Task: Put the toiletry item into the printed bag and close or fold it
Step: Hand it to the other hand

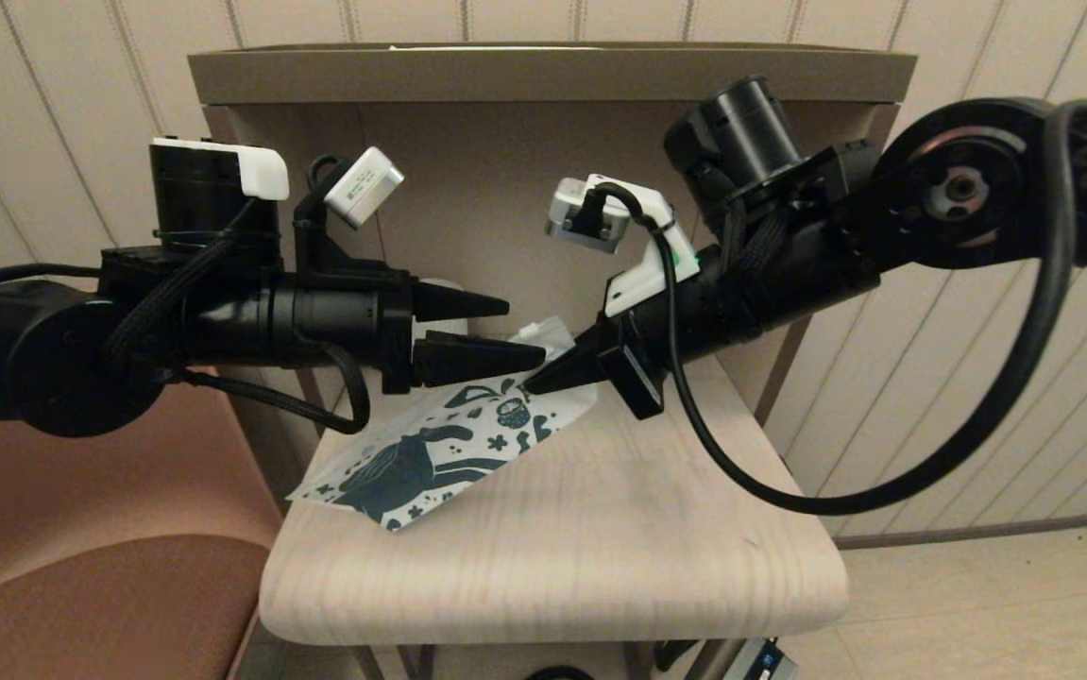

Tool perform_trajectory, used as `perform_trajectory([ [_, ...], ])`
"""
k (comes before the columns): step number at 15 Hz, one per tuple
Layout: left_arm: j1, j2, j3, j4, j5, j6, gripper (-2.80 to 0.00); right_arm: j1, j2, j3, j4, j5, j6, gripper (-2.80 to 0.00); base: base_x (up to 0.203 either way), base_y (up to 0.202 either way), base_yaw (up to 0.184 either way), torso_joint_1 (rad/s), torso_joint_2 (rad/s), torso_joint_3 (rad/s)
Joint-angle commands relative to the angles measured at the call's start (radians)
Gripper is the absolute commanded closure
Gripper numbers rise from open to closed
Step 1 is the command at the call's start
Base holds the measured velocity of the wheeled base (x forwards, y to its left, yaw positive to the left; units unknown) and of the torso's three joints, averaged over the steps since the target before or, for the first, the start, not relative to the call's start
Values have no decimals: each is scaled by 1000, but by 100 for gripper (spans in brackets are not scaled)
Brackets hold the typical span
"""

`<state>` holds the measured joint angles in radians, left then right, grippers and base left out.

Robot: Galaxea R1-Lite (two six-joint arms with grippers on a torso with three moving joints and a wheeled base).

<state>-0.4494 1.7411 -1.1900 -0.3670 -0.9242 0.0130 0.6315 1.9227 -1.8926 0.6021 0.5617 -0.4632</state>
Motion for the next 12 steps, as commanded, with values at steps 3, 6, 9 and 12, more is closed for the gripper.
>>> perform_trajectory([
  [3,0,2,-2,-3,-2,1,-280,2,7,0,1,3,-3,0,0,0,0,0,0,0],
  [6,-5,3,-5,-4,42,1,-280,2,10,0,-1,3,-3,0,0,0,0,0,0,0],
  [9,-35,0,18,-37,103,32,-280,1,7,0,-1,3,-3,0,0,0,0,0,0,0],
  [12,-35,2,28,-61,113,33,-280,1,10,0,-1,3,-3,0,0,0,0,0,0,0],
])
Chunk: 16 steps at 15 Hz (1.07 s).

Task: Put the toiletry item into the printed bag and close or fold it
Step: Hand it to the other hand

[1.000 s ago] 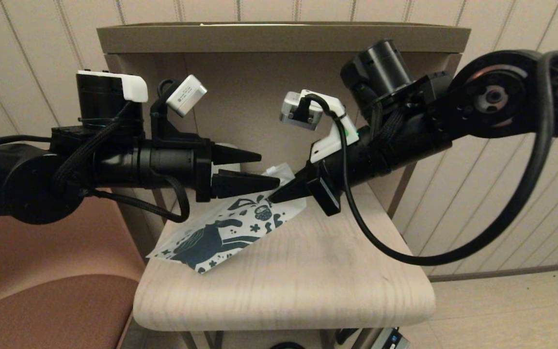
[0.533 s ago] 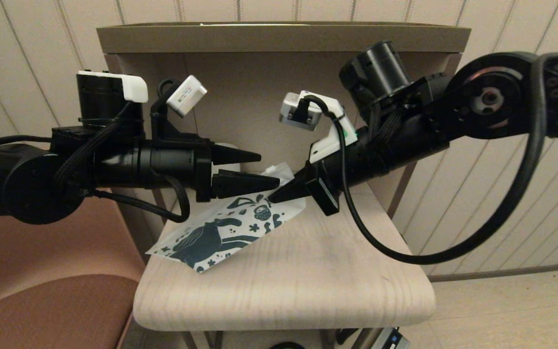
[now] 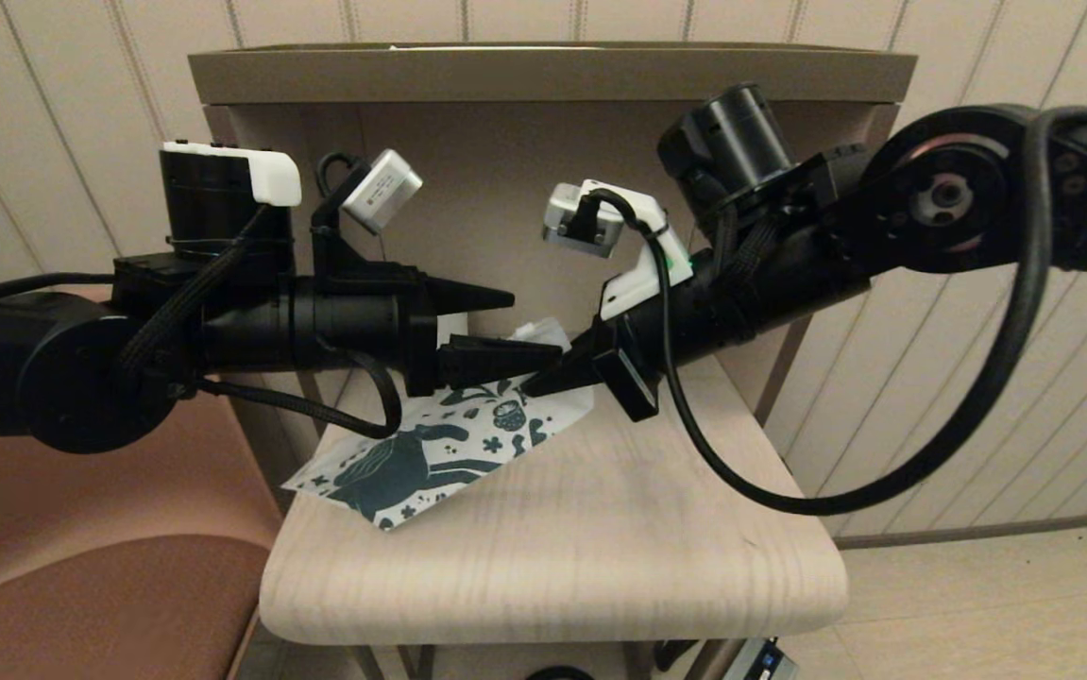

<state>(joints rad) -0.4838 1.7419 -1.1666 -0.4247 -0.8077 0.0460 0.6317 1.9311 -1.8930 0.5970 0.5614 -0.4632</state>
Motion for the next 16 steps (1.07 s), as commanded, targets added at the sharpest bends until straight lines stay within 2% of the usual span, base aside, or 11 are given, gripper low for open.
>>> perform_trajectory([
  [1,0,-1,7,-6,-4,0,-280,-1,2,0,4,3,-3,0,0,0,0,0,0,0],
  [16,2,-4,-2,-6,-11,5,-280,-9,0,2,7,6,-3,0,0,0,0,0,0,0],
])
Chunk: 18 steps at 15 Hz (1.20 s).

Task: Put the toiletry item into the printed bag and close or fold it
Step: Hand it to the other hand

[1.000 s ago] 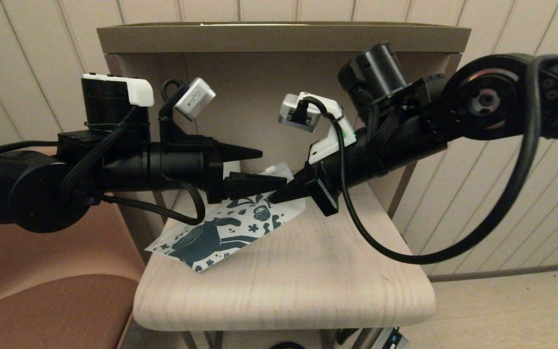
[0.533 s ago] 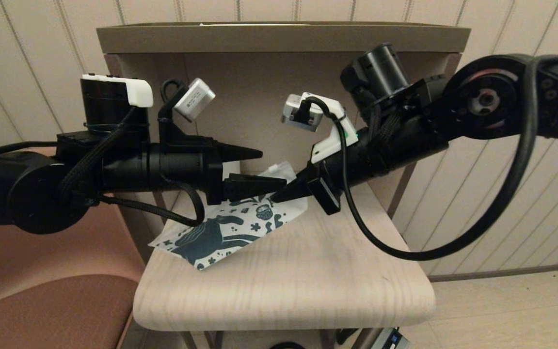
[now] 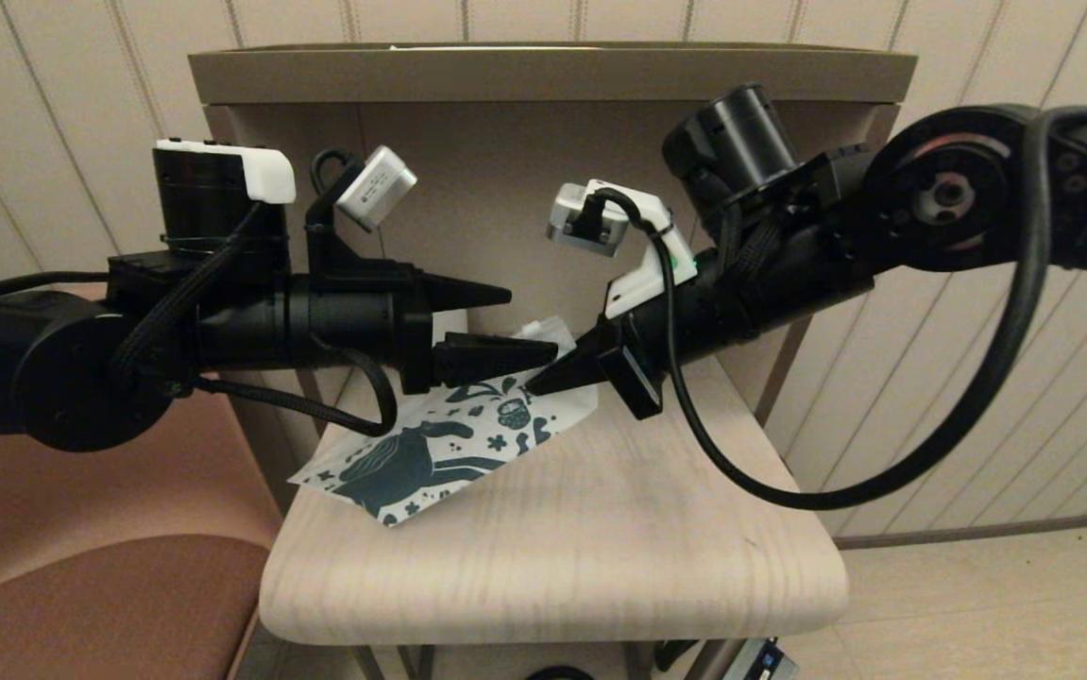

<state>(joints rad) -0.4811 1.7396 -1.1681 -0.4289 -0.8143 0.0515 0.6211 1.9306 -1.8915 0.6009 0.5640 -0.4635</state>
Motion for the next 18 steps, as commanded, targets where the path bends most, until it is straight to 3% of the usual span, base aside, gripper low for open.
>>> perform_trajectory([
  [1,-1,-2,0,-2,-5,1,-280,3,1,0,4,4,-3,0,0,0,0,0,0,0],
  [4,-1,-3,5,-4,-3,2,-280,3,1,0,4,4,-3,0,0,0,0,0,0,0],
  [5,-1,-3,7,-4,-3,5,0,3,1,0,2,5,-3,0,0,0,0,0,0,0],
  [16,-1,6,6,-2,-9,1,0,6,11,-1,0,2,-3,0,0,0,0,0,0,0],
  [18,0,6,5,-2,-37,-1,0,5,13,-1,-1,3,-3,0,0,0,0,0,0,0],
])
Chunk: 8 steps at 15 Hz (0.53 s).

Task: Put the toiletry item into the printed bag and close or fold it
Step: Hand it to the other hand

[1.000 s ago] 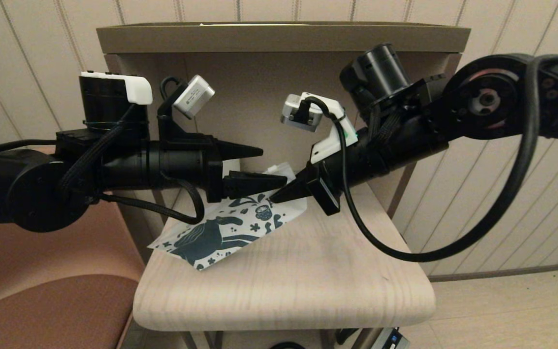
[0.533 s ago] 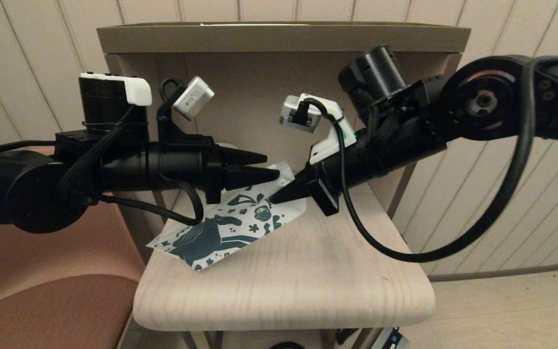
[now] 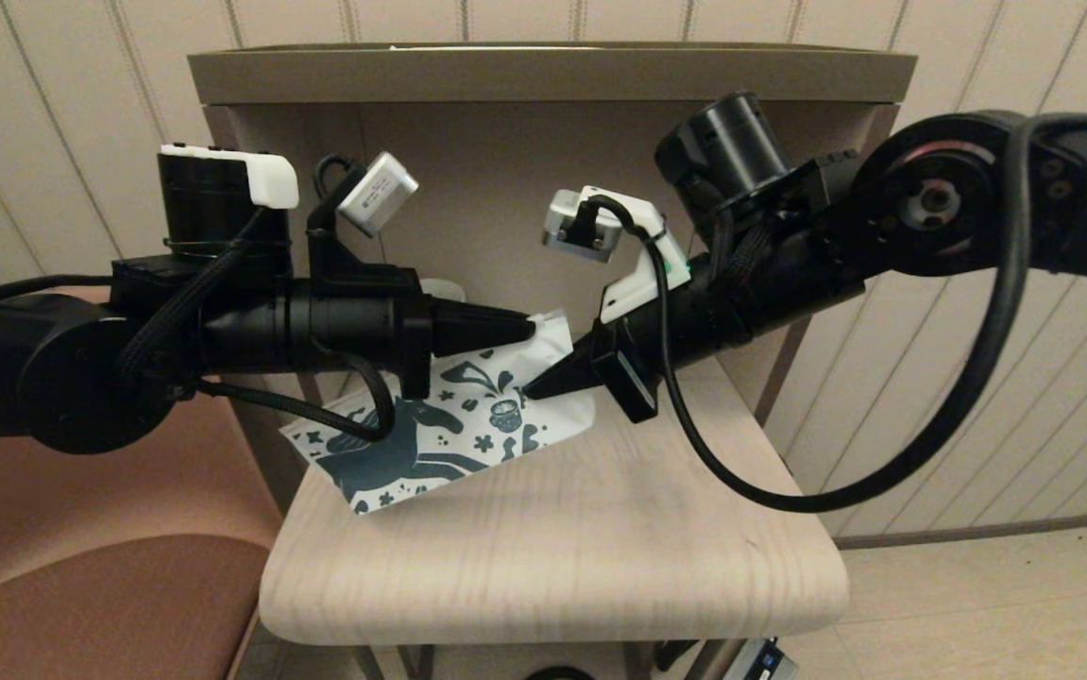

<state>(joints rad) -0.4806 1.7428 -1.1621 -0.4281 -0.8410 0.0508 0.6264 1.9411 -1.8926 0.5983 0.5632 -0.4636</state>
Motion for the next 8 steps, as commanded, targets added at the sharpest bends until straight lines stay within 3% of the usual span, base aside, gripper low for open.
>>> perform_trajectory([
  [1,-1,1,0,-3,-18,0,0,-1,5,0,1,4,-3,0,0,0,0,0,0,0],
  [8,20,-16,0,2,-79,-28,0,22,-31,31,18,3,-4,0,0,0,0,0,0,0],
])
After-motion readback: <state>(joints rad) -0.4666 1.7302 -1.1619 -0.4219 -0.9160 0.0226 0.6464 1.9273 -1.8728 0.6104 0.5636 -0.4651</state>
